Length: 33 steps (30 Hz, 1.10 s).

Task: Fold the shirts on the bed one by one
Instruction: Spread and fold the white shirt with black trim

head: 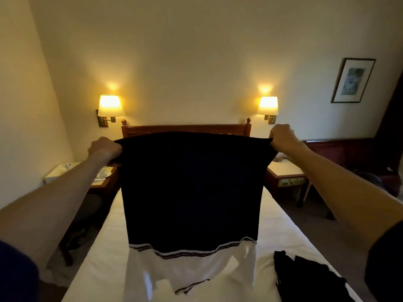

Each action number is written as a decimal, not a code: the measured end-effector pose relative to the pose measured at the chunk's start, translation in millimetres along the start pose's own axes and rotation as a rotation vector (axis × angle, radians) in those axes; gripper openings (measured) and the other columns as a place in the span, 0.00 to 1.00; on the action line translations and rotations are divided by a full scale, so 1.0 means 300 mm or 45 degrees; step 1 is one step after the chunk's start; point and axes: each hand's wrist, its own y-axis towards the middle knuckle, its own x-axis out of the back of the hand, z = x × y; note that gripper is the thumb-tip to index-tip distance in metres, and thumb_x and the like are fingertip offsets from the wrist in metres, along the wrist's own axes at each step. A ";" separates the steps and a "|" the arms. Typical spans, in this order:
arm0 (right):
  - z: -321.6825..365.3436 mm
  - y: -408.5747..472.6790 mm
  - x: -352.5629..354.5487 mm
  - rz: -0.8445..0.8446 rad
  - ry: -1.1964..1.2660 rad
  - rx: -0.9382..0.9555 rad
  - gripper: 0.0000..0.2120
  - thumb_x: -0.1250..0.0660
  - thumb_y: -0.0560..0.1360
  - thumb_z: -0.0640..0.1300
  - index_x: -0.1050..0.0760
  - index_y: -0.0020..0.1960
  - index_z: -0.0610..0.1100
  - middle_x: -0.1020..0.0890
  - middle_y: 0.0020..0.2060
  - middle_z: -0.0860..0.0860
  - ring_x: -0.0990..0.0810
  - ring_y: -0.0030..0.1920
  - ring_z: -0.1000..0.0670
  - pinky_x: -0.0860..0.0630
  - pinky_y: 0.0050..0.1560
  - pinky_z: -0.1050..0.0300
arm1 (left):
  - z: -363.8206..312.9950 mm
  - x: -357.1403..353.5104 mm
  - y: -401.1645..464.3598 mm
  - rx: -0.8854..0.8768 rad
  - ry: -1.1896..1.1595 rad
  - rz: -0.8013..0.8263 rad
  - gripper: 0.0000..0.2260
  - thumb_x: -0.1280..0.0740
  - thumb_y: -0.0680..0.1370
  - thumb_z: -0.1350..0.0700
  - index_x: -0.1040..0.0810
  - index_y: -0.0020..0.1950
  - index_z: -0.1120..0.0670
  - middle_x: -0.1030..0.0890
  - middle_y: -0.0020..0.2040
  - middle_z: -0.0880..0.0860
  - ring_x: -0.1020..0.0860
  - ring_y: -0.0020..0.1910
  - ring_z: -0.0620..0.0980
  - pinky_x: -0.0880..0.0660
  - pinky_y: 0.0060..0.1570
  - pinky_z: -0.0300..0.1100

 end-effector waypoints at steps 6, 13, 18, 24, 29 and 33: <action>-0.060 -0.033 -0.026 0.260 1.070 -0.678 0.10 0.42 0.83 0.38 0.26 0.51 0.32 0.18 0.37 0.35 0.17 0.30 0.41 0.20 0.28 0.52 | -0.033 -0.005 -0.009 0.442 -1.216 0.356 0.08 0.35 0.80 0.64 0.25 0.60 0.59 0.23 0.58 0.60 0.18 0.46 0.56 0.21 0.26 0.37; -0.174 -0.048 -0.024 0.055 1.811 -0.535 0.17 0.47 0.83 0.31 0.19 0.52 0.38 0.20 0.56 0.41 0.20 0.57 0.43 0.19 0.56 0.45 | -0.188 -0.138 -0.052 0.322 -1.581 0.382 0.14 0.37 0.82 0.64 0.21 0.66 0.55 0.24 0.64 0.62 0.24 0.61 0.60 0.18 0.44 0.49; -0.320 -0.046 0.021 -0.282 1.711 -0.596 0.24 0.49 0.82 0.31 0.16 0.45 0.44 0.17 0.55 0.41 0.17 0.54 0.43 0.18 0.44 0.53 | -0.377 -0.344 -0.128 0.088 -1.519 0.401 0.18 0.45 0.83 0.70 0.22 0.66 0.58 0.25 0.66 0.61 0.25 0.65 0.58 0.23 0.61 0.50; -0.465 -0.118 0.210 -0.658 1.653 -0.457 0.25 0.44 0.75 0.25 0.15 0.45 0.49 0.16 0.52 0.47 0.16 0.53 0.46 0.17 0.50 0.55 | -0.694 -0.489 -0.135 -0.205 -1.555 0.625 0.22 0.48 0.81 0.72 0.25 0.68 0.55 0.26 0.63 0.59 0.25 0.60 0.55 0.25 0.60 0.45; -0.451 -0.268 0.336 -0.701 1.889 -0.163 0.18 0.41 0.70 0.30 0.14 0.47 0.43 0.14 0.47 0.47 0.15 0.49 0.48 0.19 0.49 0.56 | -0.854 -0.547 -0.138 -0.345 -1.666 0.794 0.19 0.47 0.82 0.69 0.21 0.59 0.52 0.22 0.60 0.58 0.21 0.56 0.53 0.21 0.53 0.43; -0.397 -0.436 0.243 -0.336 2.155 0.045 0.20 0.45 0.70 0.35 0.14 0.40 0.43 0.14 0.44 0.46 0.18 0.47 0.48 0.20 0.49 0.56 | -0.755 -0.617 -0.134 -0.301 -1.649 0.830 0.18 0.48 0.83 0.65 0.22 0.58 0.50 0.21 0.56 0.54 0.21 0.56 0.51 0.24 0.59 0.46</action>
